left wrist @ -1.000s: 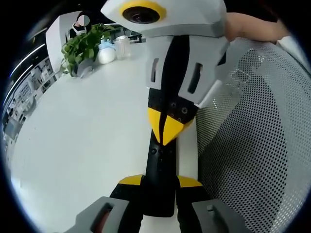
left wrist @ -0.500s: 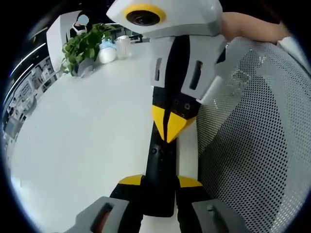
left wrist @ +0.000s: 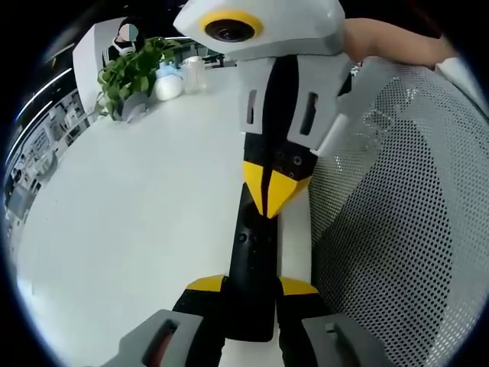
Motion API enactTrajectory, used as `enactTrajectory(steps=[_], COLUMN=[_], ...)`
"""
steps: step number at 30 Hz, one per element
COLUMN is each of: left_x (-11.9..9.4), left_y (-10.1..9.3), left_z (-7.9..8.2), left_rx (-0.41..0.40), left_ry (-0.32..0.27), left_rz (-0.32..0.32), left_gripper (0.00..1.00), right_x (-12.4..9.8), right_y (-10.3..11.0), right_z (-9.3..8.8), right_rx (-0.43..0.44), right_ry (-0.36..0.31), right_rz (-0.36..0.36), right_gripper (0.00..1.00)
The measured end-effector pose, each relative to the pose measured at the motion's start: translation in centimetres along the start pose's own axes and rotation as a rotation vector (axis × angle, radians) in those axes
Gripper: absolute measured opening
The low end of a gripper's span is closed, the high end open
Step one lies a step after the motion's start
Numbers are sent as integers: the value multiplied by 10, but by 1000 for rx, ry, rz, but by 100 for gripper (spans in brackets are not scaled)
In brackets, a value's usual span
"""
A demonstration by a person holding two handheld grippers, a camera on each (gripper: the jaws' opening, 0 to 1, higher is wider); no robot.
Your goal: Press the specified remote control buttons in sequence, fully releasing each button before pressing the next.
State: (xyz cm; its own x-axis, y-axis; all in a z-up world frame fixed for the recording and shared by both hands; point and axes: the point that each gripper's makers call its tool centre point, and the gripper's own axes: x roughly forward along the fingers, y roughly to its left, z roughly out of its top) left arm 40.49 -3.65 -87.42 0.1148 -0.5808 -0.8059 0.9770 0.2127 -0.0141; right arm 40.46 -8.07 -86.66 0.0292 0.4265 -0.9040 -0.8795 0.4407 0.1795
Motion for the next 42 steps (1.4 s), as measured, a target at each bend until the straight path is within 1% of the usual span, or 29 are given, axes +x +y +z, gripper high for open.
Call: enactTrajectory(steps=[3,6,11,18,22,23,25,29,36,40,42], left_x=[0,0,0,0,0,0,0,0,0,0,0], left_y=[0,0,0,0,0,0,0,0,0,0,0], left_z=[0,0,0,0,0,0,0,0,0,0,0], left_rx=[0,1,2,4,2,1,0,-1,-3,-3,-3], left_ry=[0,1,2,4,2,2,0,-3,-5,-5,-5], left_rz=[0,0,-1,-2,-2,-2,-1,0,1,0,0], left_gripper=[25,25,25,25,25,25,25,25,25,25,25], right_x=[1,1,1,2,2,2,1,1,1,2,1], right_y=[0,2,1,3,2,1,1,1,2,2,2], right_z=[0,0,0,0,0,0,0,0,0,0,0], right_rx=[-10,-43,-70,-173,-175,-168,-123,-102,-115,-147,-144], right_ry=[3,11,16,40,30,28,23,25,24,19,16], right_rz=[-2,-12,-20,-46,-47,-46,-40,-31,-31,-32,-31], right_gripper=[0,0,0,0,0,0,0,0,0,0,0])
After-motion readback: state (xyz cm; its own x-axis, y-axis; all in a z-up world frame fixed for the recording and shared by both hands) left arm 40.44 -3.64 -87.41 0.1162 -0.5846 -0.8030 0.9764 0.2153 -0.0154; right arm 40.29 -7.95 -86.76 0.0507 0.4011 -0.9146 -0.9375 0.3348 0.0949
